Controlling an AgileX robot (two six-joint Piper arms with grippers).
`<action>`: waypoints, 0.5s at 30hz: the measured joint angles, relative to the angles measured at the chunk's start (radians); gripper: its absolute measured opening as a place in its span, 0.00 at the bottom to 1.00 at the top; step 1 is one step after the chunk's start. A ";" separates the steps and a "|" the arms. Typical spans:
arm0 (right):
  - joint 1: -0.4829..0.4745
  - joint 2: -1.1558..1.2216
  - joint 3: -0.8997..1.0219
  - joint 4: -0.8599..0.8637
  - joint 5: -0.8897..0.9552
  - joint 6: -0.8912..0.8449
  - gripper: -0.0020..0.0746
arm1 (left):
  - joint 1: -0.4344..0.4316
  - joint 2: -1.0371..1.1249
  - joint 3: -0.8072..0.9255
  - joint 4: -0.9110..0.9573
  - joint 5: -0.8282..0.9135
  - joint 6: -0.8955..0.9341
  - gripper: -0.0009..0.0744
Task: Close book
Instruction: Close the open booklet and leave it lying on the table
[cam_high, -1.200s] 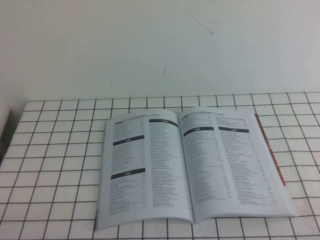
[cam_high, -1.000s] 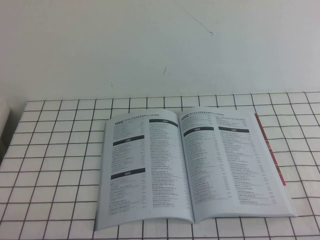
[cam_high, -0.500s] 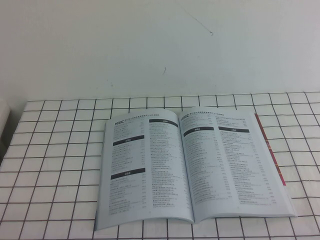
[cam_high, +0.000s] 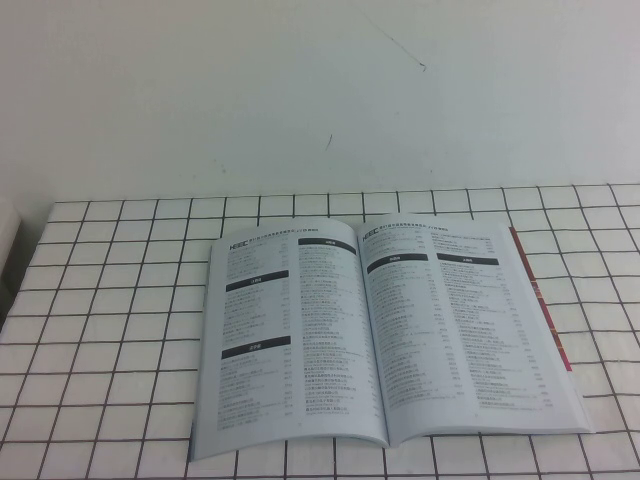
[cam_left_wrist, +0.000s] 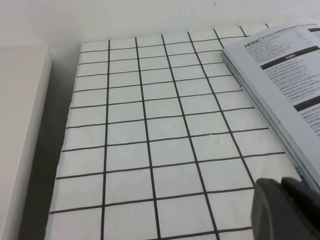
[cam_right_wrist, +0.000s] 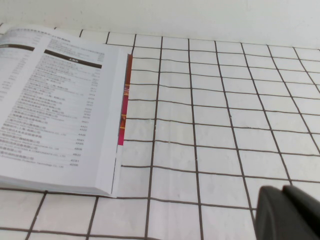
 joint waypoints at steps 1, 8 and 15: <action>0.000 0.000 0.000 0.000 0.000 0.000 0.02 | 0.000 0.000 0.000 0.003 0.000 0.000 0.01; 0.000 0.000 0.006 0.000 -0.042 0.000 0.02 | 0.000 0.000 0.010 0.019 -0.082 0.009 0.01; 0.000 0.000 0.011 0.000 -0.398 0.000 0.02 | 0.000 0.000 0.010 0.023 -0.452 0.009 0.01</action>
